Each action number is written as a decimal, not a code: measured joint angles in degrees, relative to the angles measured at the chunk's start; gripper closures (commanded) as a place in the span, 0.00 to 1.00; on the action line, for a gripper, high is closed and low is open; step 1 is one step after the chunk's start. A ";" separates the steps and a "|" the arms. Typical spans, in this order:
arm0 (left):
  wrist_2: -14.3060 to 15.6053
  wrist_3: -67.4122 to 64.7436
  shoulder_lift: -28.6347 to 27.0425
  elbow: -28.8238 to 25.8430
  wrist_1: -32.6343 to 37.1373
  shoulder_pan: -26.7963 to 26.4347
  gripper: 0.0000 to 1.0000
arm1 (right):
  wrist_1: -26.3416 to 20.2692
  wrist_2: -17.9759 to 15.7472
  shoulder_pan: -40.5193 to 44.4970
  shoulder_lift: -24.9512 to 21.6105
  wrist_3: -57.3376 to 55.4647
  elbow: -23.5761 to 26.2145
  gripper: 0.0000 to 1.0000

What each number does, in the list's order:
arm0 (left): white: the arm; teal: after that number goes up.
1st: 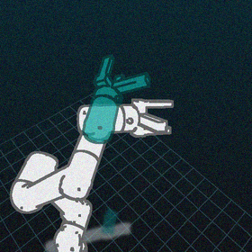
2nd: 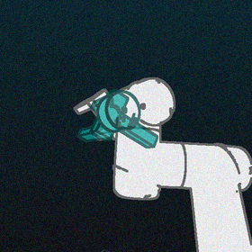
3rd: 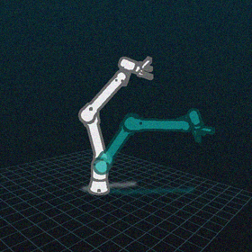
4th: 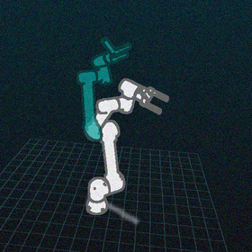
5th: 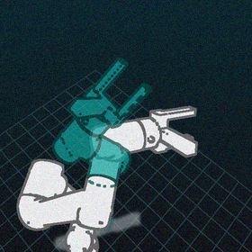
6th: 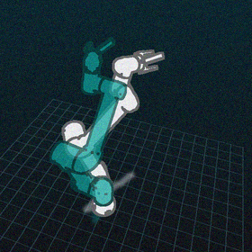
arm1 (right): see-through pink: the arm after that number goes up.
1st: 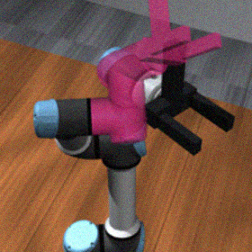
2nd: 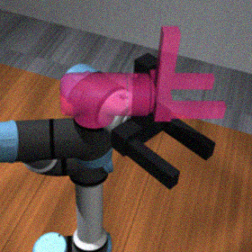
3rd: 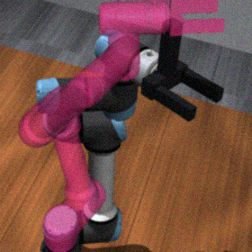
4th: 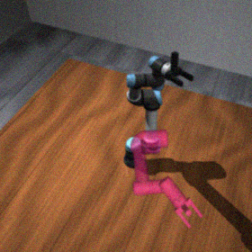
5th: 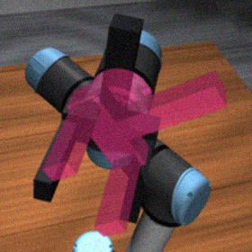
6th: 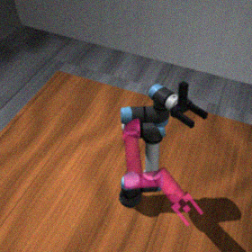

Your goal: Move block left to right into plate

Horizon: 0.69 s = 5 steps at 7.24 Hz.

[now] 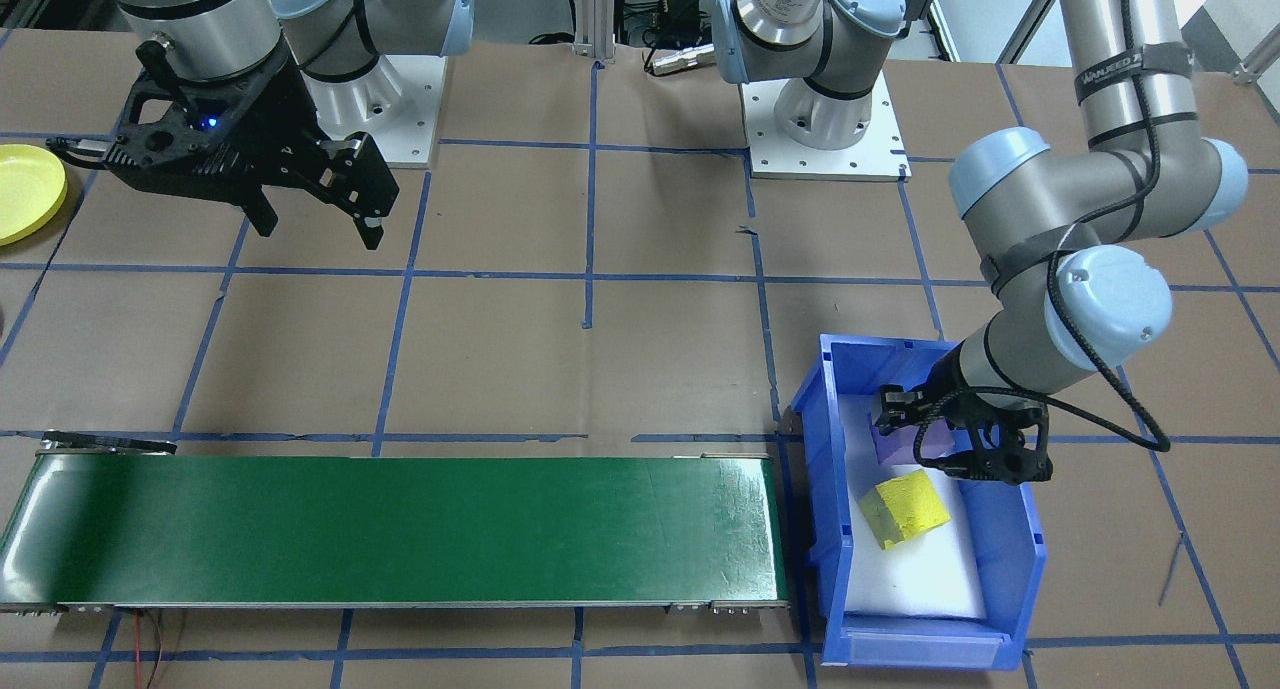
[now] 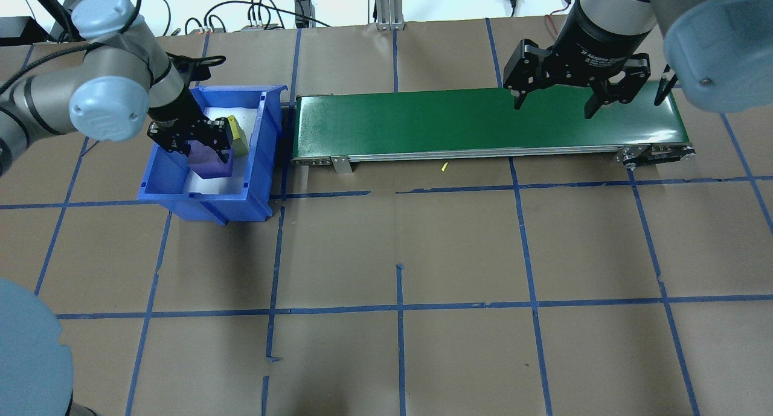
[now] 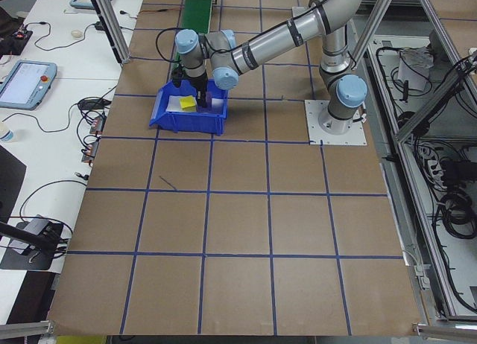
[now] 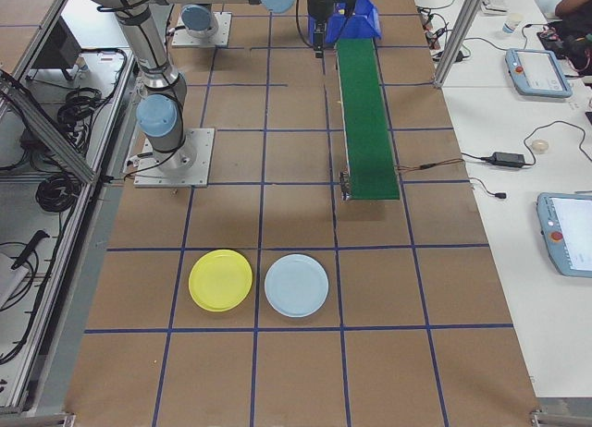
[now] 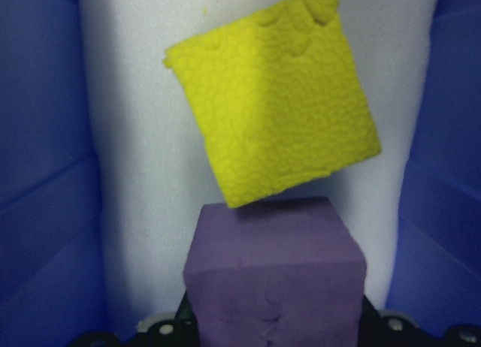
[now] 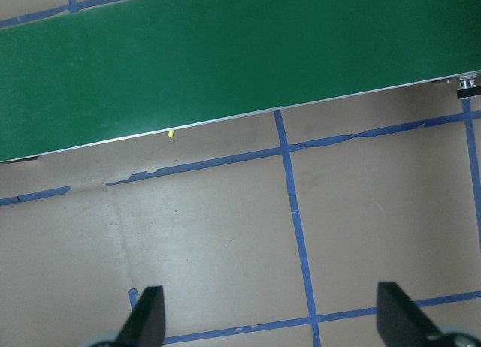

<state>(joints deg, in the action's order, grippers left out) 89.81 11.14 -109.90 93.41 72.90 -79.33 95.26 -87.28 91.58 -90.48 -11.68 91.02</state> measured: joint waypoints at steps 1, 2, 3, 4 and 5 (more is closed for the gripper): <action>-0.01 -0.31 0.99 -3.45 3.32 -0.40 0.84 | -0.04 -0.04 0.00 0.00 -0.01 0.05 0.00; 0.13 -1.62 1.88 -5.90 5.21 -1.66 0.84 | -0.06 -0.06 0.00 -0.01 -0.01 0.08 0.00; 1.61 -4.12 2.43 -7.72 5.85 -4.54 0.84 | -0.05 -0.07 0.00 -0.02 -0.01 0.10 0.00; 3.86 -7.07 2.11 -9.43 5.81 -8.46 0.84 | -0.03 -0.08 0.00 -0.01 -0.01 0.11 0.00; 4.19 -9.56 1.03 -10.51 4.76 -11.45 0.84 | -0.03 -0.08 0.00 -0.01 -0.01 0.12 0.00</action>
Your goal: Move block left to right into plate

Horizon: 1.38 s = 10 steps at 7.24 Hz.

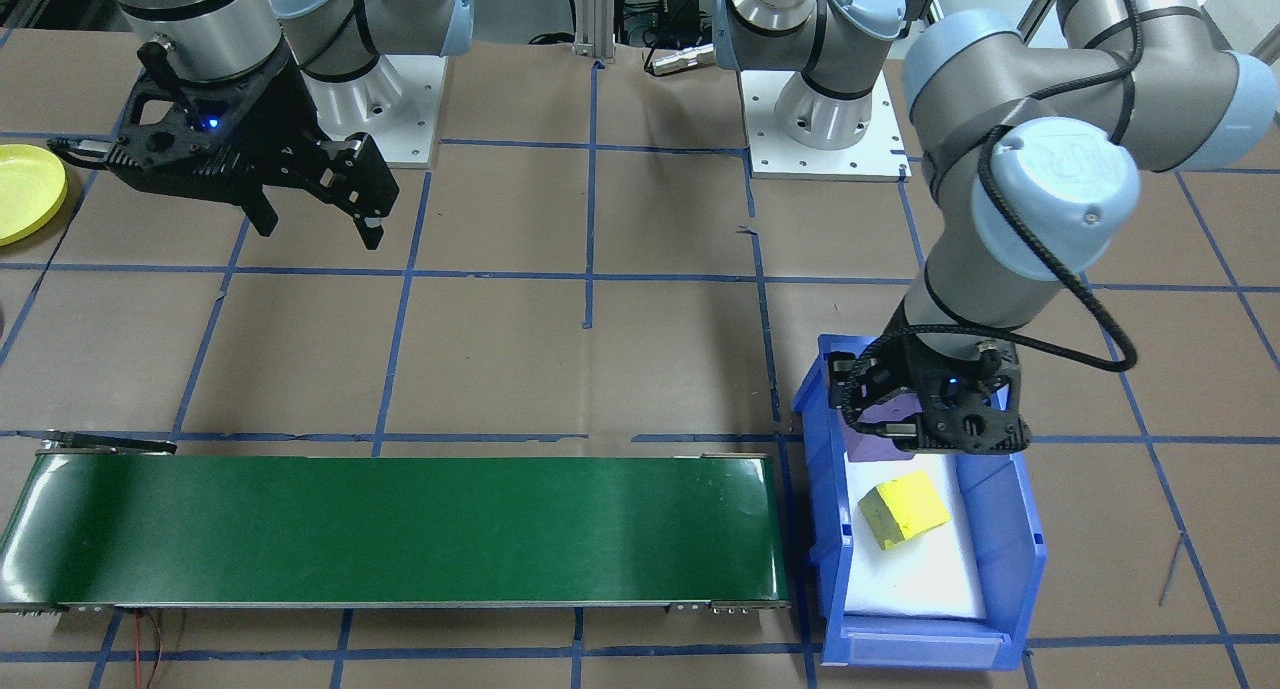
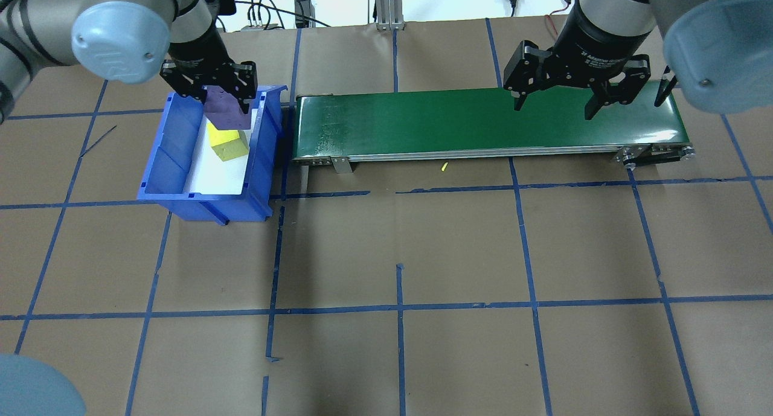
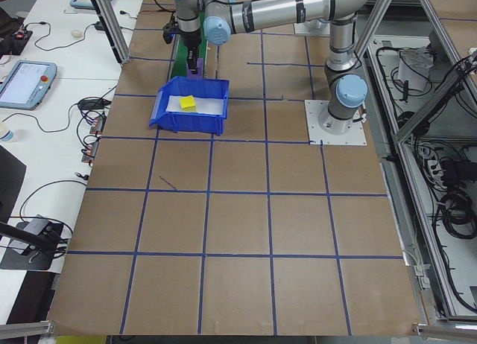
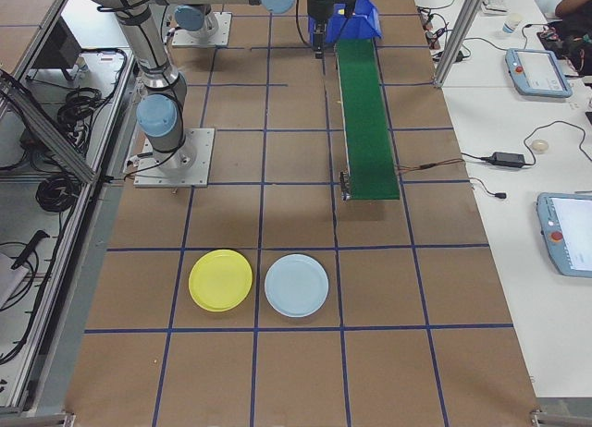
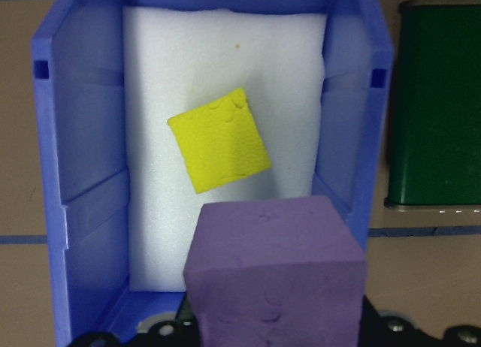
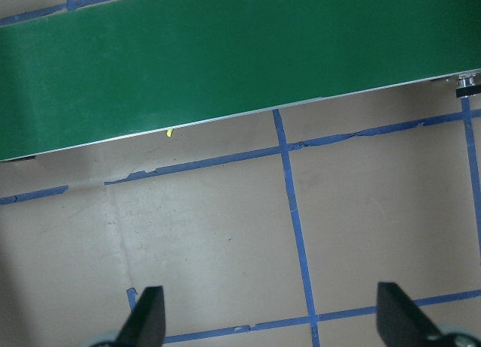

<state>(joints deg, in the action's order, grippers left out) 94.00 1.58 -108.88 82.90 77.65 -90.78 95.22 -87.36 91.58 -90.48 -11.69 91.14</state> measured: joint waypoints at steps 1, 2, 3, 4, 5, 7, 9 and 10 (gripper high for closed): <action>-0.74 -1.59 -1.41 -0.65 -2.20 -2.60 0.84 | 0.01 0.00 0.00 0.00 0.00 0.00 0.00; -1.15 -2.32 -2.83 -0.98 -4.61 -4.89 0.82 | 0.00 0.00 0.00 -0.01 0.00 0.00 0.00; -1.52 -2.97 -4.47 -1.08 -7.51 -6.23 0.82 | 0.01 -0.02 0.00 -0.03 0.00 0.00 0.00; -2.10 -3.78 -6.24 -1.08 -10.39 -7.06 0.81 | -0.01 -0.04 0.00 -0.04 0.00 0.00 0.00; -2.67 -4.41 -7.98 -0.94 -12.01 -7.76 0.74 | -0.03 -0.02 0.01 -0.04 0.00 0.00 0.00; -4.71 -5.25 -10.06 -0.22 -13.14 -8.40 0.32 | -0.04 -0.01 0.07 -0.04 0.00 0.00 0.00; -6.98 -5.90 -10.76 0.70 -14.83 -8.51 0.00 | -0.04 0.00 0.09 -0.04 0.00 0.00 0.00; -7.29 -6.15 -10.20 1.11 -15.34 -8.53 0.00 | -0.04 0.00 0.09 -0.04 0.00 0.00 0.00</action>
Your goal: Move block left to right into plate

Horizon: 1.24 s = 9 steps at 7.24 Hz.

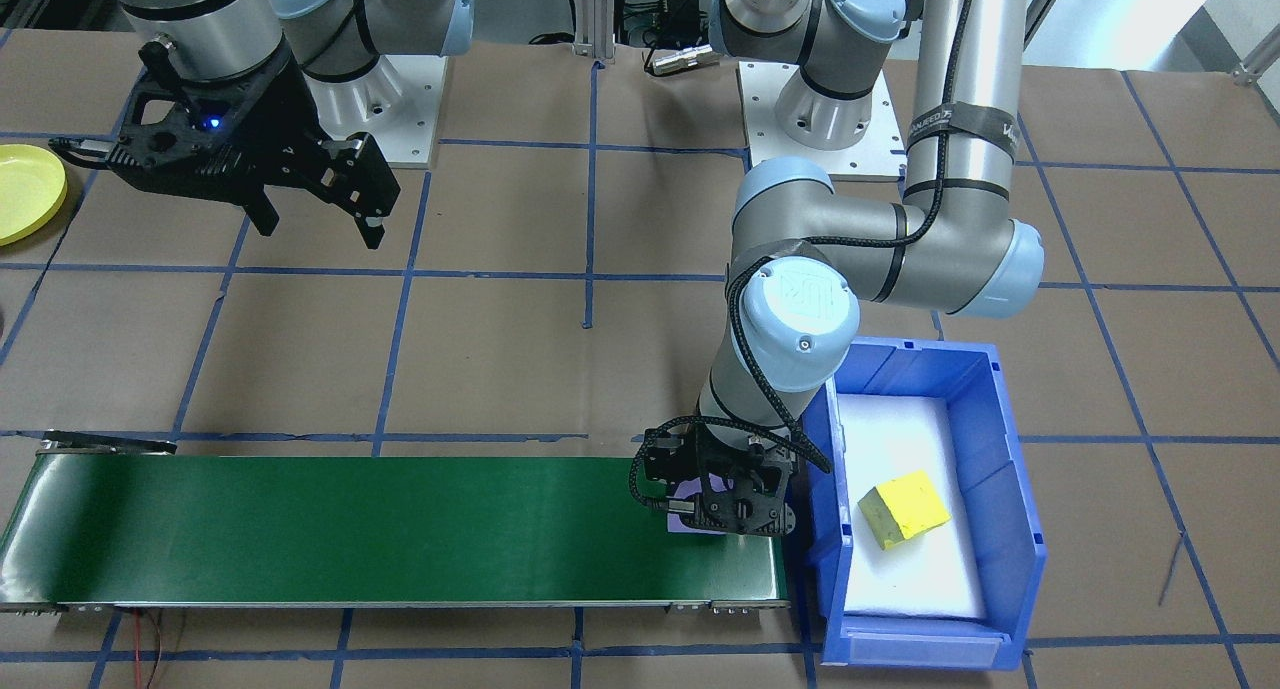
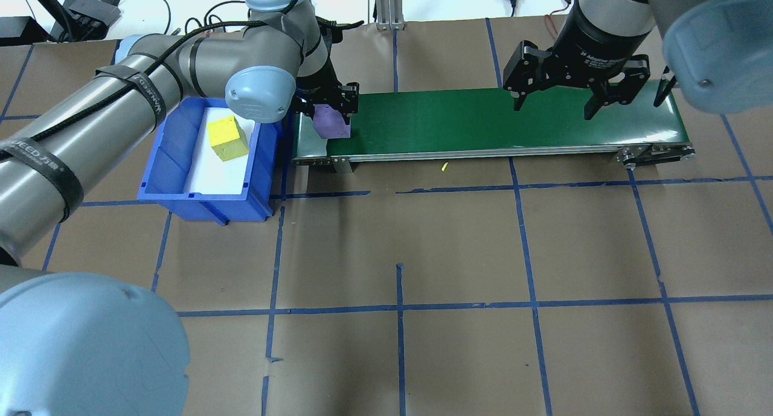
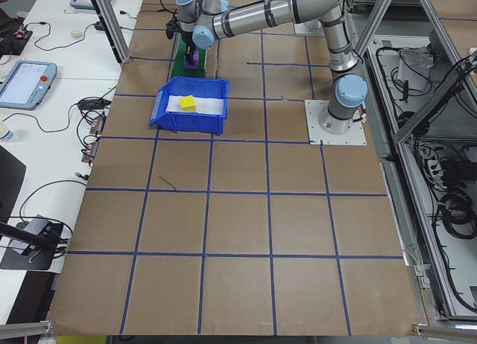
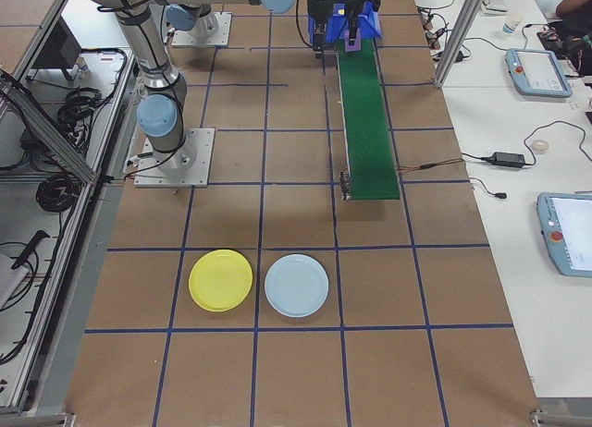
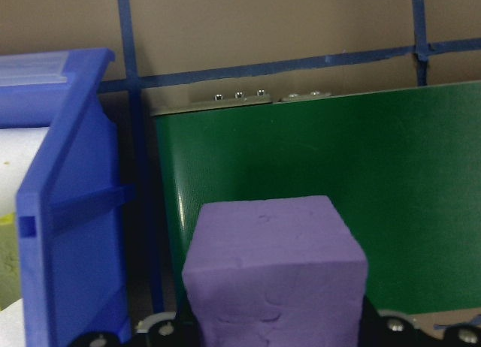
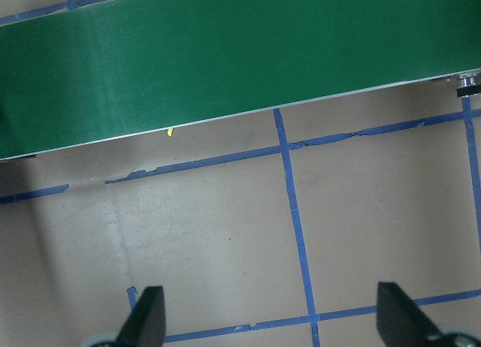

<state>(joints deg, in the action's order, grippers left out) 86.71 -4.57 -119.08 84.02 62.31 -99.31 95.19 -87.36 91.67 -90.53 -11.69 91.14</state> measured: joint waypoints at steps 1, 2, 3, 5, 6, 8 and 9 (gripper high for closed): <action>-0.08 -0.09 1.53 -0.49 -0.18 -0.01 0.00 | 0.00 0.00 0.00 0.00 0.00 0.00 0.00; 0.10 -0.12 3.29 -1.06 0.16 0.01 0.00 | 0.00 0.02 0.03 0.00 0.00 0.00 0.00; 0.42 -0.23 4.87 -1.39 1.19 0.11 0.00 | -0.02 0.02 0.04 -0.02 0.00 0.00 0.00; 0.68 -0.17 6.60 -2.35 3.04 3.32 0.00 | -0.07 -0.07 -0.01 -0.02 0.00 0.00 0.00; 0.70 0.04 6.88 -3.14 3.90 7.62 0.00 | -0.08 -0.08 -0.05 -0.03 0.00 0.00 0.00; 0.82 0.60 6.30 -2.47 4.88 13.36 0.00 | -0.07 -0.07 -0.07 -0.07 0.00 0.00 0.00; 0.73 0.91 5.86 -0.37 4.34 15.96 0.00 | -0.05 -0.03 -0.06 -0.08 0.00 0.00 0.00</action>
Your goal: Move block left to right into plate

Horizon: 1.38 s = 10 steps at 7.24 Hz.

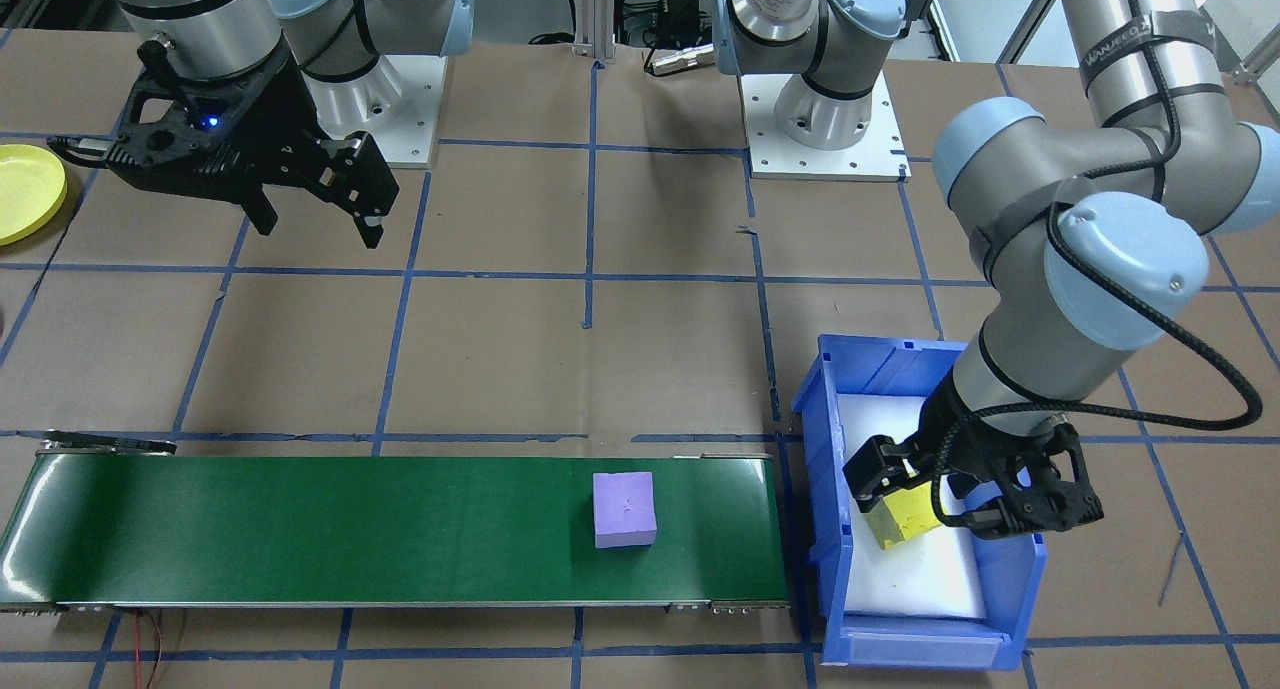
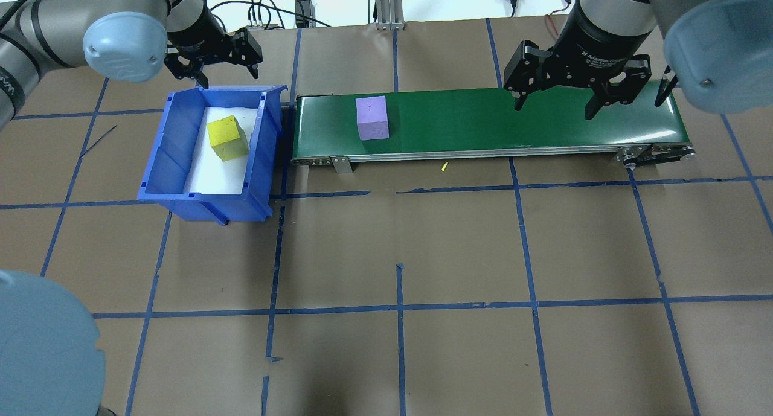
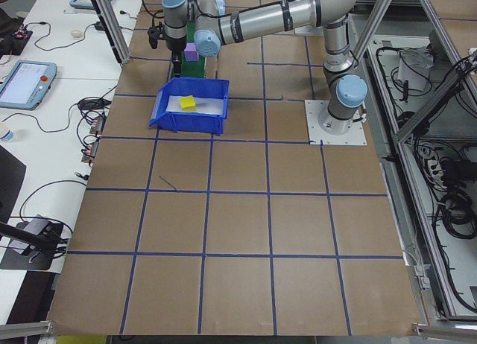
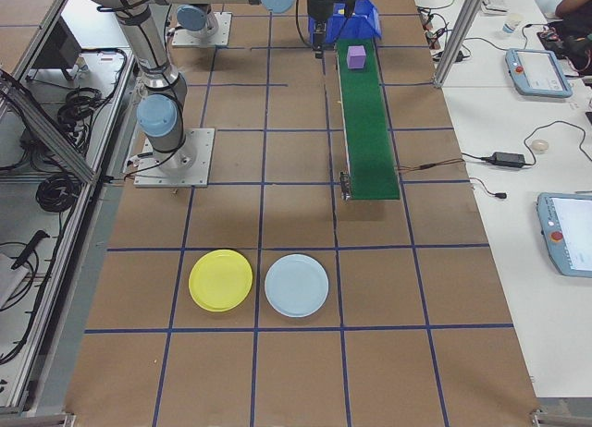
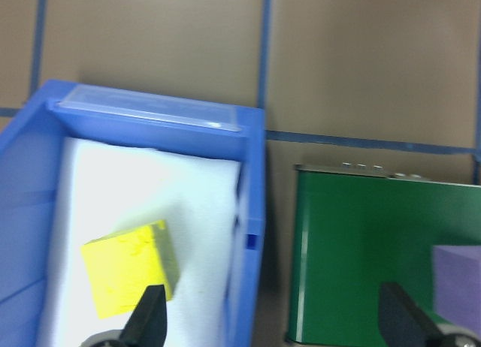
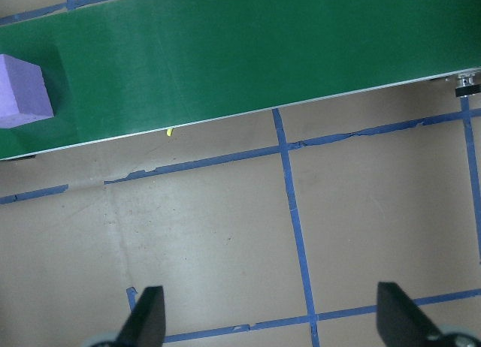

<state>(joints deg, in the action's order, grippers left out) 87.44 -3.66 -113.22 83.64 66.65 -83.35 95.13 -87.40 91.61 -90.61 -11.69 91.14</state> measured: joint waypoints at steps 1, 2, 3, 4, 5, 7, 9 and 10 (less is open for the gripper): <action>-0.19 0.06 -0.54 2.09 -1.55 2.49 0.00 | -0.01 0.00 0.00 0.00 0.00 0.00 0.00; -0.40 -0.05 -1.36 3.68 -3.78 3.87 0.00 | -0.03 -0.03 -0.01 0.00 0.00 0.00 0.00; -0.62 -0.23 -2.36 4.79 -5.73 4.46 0.00 | -0.03 -0.04 -0.02 0.00 0.00 0.00 0.00; -0.77 -0.83 -3.34 5.67 -6.97 4.67 0.01 | -0.06 -0.05 -0.02 0.00 0.02 0.00 0.00; -1.19 -2.09 -4.09 6.43 -7.76 4.74 0.06 | -0.09 -0.04 -0.02 0.00 0.06 0.00 0.00; -3.04 -4.65 -5.47 8.50 -9.27 4.77 0.52 | -0.09 0.00 0.00 0.00 0.08 0.00 0.00; -3.16 -4.94 -5.94 9.91 -10.74 4.78 0.67 | -0.08 -0.05 -0.02 0.00 0.09 0.00 0.00; -3.05 -4.44 -5.69 9.62 -10.92 4.78 0.69 | -0.10 -0.05 -0.02 0.00 0.07 0.00 0.00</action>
<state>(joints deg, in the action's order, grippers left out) 84.39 -8.10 -118.91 93.27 55.73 -78.57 95.03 -87.45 91.58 -90.62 -11.62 91.14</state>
